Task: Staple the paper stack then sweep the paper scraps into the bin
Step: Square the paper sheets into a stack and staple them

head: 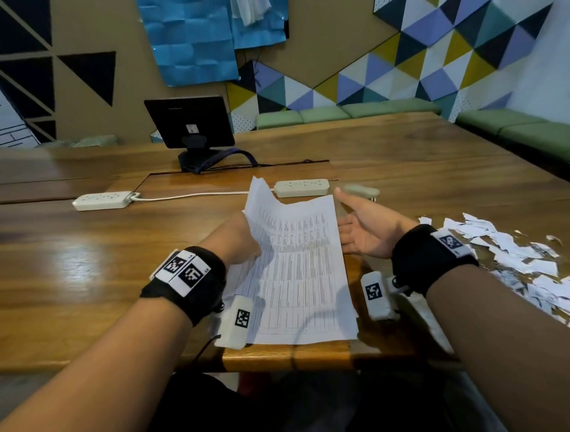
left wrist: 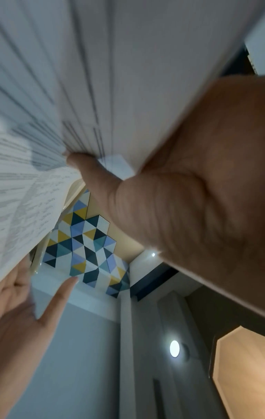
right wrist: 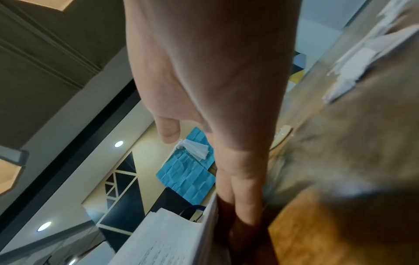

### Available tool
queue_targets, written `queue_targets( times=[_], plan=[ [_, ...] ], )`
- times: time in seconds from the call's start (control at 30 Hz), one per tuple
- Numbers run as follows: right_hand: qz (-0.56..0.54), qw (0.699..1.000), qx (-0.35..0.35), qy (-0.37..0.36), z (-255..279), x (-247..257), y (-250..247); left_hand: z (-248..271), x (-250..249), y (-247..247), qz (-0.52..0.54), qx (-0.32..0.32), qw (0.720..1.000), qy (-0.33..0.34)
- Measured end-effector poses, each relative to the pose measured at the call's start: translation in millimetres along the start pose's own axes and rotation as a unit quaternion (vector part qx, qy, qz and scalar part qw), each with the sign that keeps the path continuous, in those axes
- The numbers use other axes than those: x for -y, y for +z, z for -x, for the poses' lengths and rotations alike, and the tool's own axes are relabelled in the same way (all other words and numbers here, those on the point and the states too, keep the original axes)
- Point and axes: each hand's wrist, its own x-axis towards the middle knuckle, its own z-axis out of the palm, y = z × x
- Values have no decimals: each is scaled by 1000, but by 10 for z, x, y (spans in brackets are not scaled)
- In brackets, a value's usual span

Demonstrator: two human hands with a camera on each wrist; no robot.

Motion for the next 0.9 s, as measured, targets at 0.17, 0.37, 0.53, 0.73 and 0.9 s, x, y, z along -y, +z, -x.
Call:
queue_targets(
  times=[0.17, 0.37, 0.53, 0.73, 0.9],
  plan=[
    [-29, 1000, -8, -9, 34, -98, -67, 146, 22, -83, 205, 20, 978, 18],
    [-1, 1000, 28, -14, 84, -97, -11, 201, 165, -228, 399, 138, 901, -102],
    [30, 999, 23, -11, 8, -107, 46, 210, 303, -243, 466, 211, 853, -104],
    [49, 999, -8, -8, -59, -102, 96, 154, 354, -163, 464, 120, 875, -65],
    [129, 988, -78, 23, -126, -130, 118, 172, 362, -40, 466, 35, 880, -84]
  ],
)
